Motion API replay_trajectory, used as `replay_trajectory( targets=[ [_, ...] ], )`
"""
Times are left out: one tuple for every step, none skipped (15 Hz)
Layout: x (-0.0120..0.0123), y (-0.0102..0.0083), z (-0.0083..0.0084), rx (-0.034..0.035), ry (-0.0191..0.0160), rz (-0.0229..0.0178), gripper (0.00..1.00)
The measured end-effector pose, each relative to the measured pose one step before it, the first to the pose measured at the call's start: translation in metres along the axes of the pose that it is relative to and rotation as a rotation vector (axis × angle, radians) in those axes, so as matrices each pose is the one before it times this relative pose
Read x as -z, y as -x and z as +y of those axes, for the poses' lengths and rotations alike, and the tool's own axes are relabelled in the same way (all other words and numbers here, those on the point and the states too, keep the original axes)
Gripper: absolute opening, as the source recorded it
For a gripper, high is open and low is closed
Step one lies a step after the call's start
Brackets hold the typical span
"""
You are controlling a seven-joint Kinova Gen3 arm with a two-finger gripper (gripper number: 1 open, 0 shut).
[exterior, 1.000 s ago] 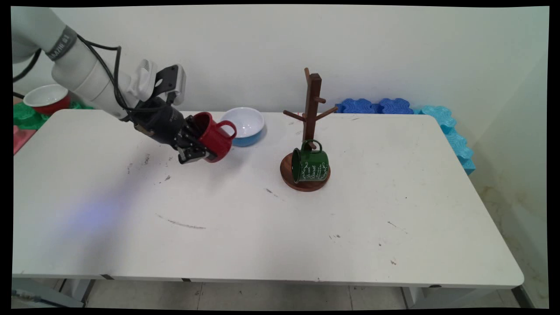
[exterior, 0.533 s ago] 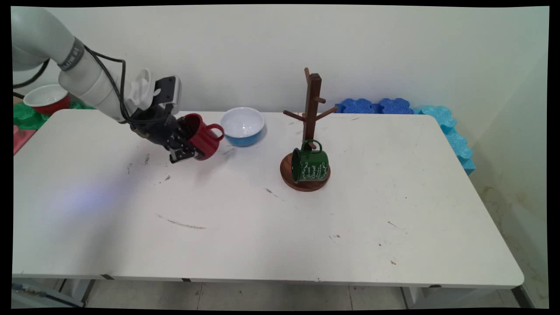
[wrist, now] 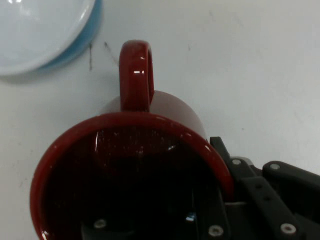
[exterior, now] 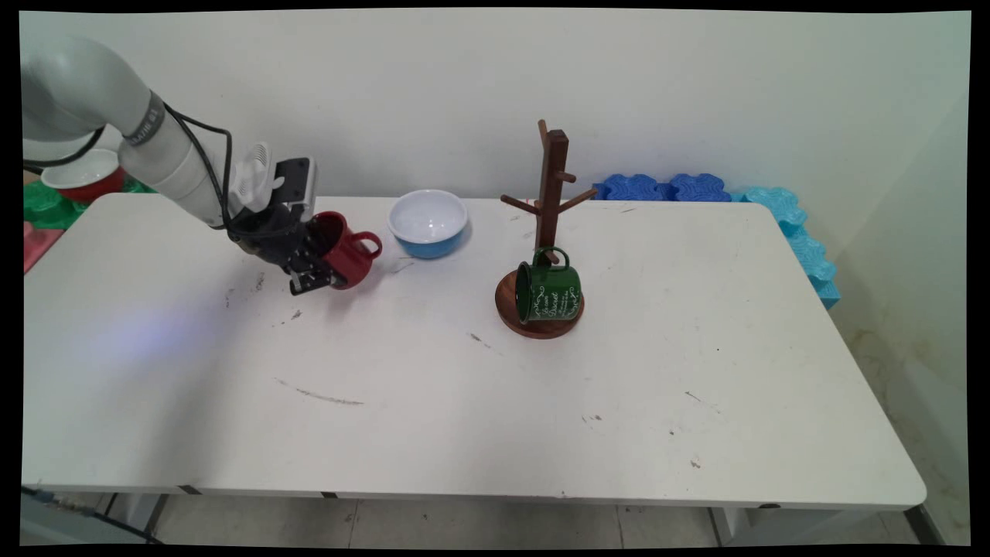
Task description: Place the picked object on the table
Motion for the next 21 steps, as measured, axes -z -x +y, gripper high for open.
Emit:
replay_trajectory(
  targets=[
    [-0.00201, 0.00147, -0.00056, -0.00147, 0.00075, -0.00423, 0.00],
    [-0.00287, 0.00200, -0.00075, -0.00275, 0.00120, -0.00604, 0.00],
    [-0.00363, 0.00250, -0.00079, -0.00343, 0.00186, -0.00742, 0.00],
    [-0.00265, 0.00181, -0.00035, -0.00251, 0.00185, -0.00519, 0.00],
    [-0.00249, 0.00168, -0.00017, -0.00260, 0.00197, -0.00470, 0.00],
    [-0.00158, 0.00110, -0.00006, -0.00157, 0.00134, -0.00301, 0.00],
    [-0.00219, 0.00151, 0.00010, -0.00247, 0.00243, -0.00430, 0.00],
    [-0.00223, 0.00159, 0.00008, -0.00230, 0.00235, -0.00425, 0.00],
    [-0.00211, 0.00125, 0.00027, -0.00251, 0.00283, -0.00359, 0.00],
    [-0.00163, 0.00092, 0.00026, -0.00183, 0.00225, -0.00240, 0.00],
    [-0.00098, 0.00058, 0.00020, -0.00111, 0.00150, -0.00138, 0.00],
    [-0.00133, 0.00080, 0.00027, -0.00184, 0.00229, -0.00174, 0.00],
    [-0.00135, 0.00063, 0.00033, -0.00213, 0.00263, -0.00122, 0.00],
    [-0.00114, 0.00047, 0.00026, -0.00231, 0.00234, -0.00075, 1.00],
    [-0.00078, 0.00025, 0.00024, -0.00197, 0.00196, 0.00019, 1.00],
    [-0.00073, 0.00030, 0.00039, -0.00289, 0.00237, 0.00028, 1.00],
    [-0.00060, 0.00002, 0.00033, -0.00383, 0.00205, 0.00083, 1.00],
    [-0.00046, 0.00019, 0.00050, -0.00341, 0.00196, 0.00060, 1.00],
    [-0.00047, 0.00016, 0.00055, -0.00477, 0.00221, 0.00069, 1.00],
    [-0.00001, 0.00025, 0.00074, -0.00511, 0.00204, 0.00080, 1.00],
    [0.00031, 0.00011, 0.00074, -0.00460, 0.00183, 0.00106, 1.00]
  ],
)
